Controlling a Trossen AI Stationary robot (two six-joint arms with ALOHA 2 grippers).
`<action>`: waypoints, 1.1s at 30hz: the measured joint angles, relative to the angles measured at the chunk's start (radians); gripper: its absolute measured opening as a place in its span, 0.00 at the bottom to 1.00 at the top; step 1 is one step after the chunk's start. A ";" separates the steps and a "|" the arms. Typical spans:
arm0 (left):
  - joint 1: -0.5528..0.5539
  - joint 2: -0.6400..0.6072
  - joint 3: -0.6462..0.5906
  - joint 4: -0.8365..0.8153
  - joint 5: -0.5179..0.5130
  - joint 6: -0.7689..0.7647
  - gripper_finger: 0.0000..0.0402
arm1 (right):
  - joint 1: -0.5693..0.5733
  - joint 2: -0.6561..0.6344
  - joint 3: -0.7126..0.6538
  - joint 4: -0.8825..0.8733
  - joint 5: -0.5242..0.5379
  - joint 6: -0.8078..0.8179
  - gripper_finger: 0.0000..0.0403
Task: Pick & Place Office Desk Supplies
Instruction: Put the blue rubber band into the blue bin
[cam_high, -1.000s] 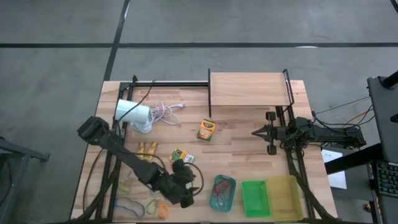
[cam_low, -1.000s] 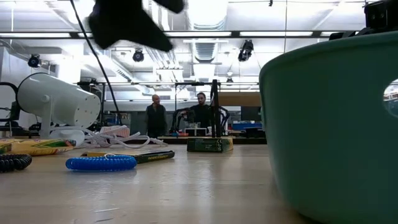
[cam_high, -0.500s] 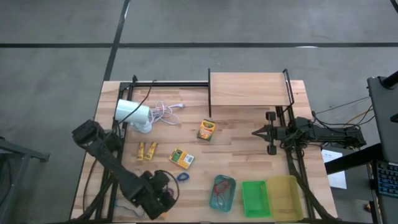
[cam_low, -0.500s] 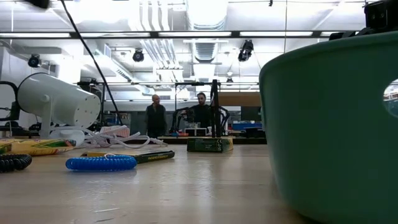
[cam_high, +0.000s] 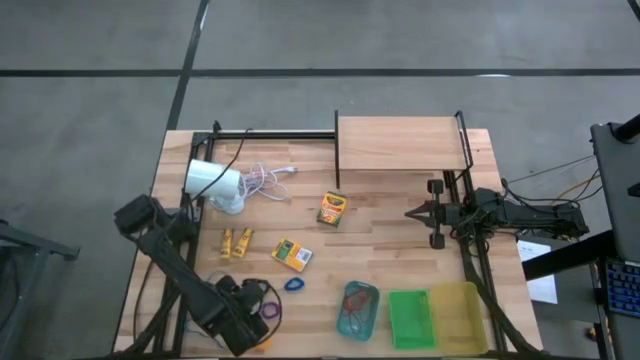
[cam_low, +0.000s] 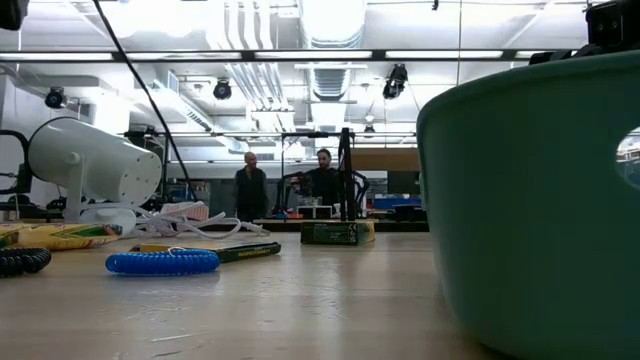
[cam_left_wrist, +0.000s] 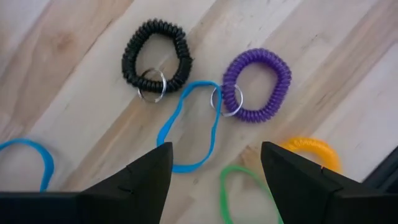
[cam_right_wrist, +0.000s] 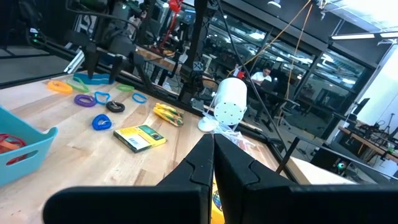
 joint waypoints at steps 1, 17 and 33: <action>0.000 0.005 0.000 0.001 -0.011 0.007 0.62 | 0.000 0.000 0.000 0.000 0.000 0.000 0.02; 0.002 0.058 -0.002 0.029 -0.024 0.043 0.57 | 0.000 0.000 0.000 0.000 0.000 0.000 0.02; 0.006 0.050 -0.172 0.248 0.029 0.029 0.53 | 0.000 0.000 0.000 0.000 0.000 0.000 0.02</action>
